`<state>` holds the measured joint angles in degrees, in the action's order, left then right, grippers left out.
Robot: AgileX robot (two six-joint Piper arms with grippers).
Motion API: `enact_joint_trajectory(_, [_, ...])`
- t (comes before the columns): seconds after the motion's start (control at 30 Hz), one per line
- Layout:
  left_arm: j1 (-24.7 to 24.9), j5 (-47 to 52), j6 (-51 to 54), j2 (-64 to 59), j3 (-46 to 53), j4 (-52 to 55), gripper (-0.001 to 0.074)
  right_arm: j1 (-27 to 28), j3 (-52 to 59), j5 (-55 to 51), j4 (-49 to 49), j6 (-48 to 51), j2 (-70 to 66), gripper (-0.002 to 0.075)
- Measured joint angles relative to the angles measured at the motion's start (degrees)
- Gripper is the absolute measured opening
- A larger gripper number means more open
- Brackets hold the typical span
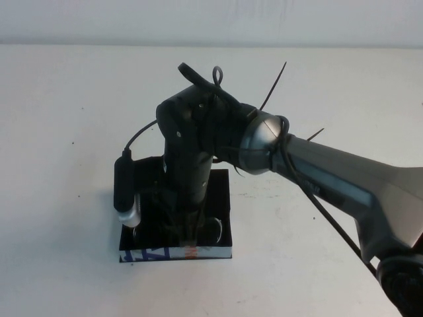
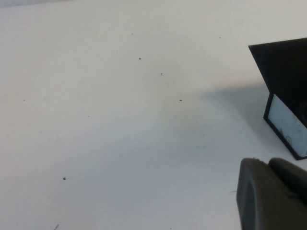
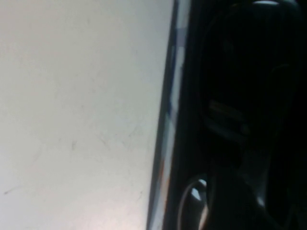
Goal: Return glasses to glasses case
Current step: Place the glasses in the glasses case, then close the glasses case
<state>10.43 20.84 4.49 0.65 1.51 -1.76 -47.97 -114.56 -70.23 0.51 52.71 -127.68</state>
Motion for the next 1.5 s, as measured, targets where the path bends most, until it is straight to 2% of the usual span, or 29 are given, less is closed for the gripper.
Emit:
enact_joint_trajectory(0.2, [0.0, 0.0, 0.0, 0.0, 0.0, 0.0, 0.0, 0.0, -2.1, 0.0, -1.0, -3.4, 2.0, 0.0256])
enact_joint_trajectory(0.4, [0.0, 0.0, 0.0, 0.0, 0.0, 0.0, 0.0, 0.0, -1.7, -0.1, -5.2, -15.6, 5.2, 0.024])
enact_joint_trajectory(0.5, [0.0, 0.0, 0.0, 0.0, 0.0, 0.0, 0.0, 0.0, 0.1, -0.1, -5.7, -24.2, 9.2, 0.0175])
enact_joint_trajectory(0.63, [0.0, 0.0, 0.0, 0.0, 0.0, 0.0, 0.0, 0.0, 5.2, -0.3, -6.4, -31.5, 16.6, 0.004])
enact_joint_trajectory(0.73, [0.0, 0.0, 0.0, 0.0, 0.0, 0.0, 0.0, 0.0, 9.1, -0.5, -6.4, -34.4, 21.3, 0.0003])
enact_joint_trajectory(1.03, [0.0, 0.0, 0.0, 0.0, 0.0, 0.0, 0.0, 0.0, 17.7, -0.8, -6.6, -36.2, 30.1, -0.0011])
enact_joint_trajectory(1.5, [0.0, 0.0, 0.0, 0.0, 0.0, 0.0, 0.0, 0.0, 18.4, 0.2, -6.5, -35.3, 30.7, -0.0011])
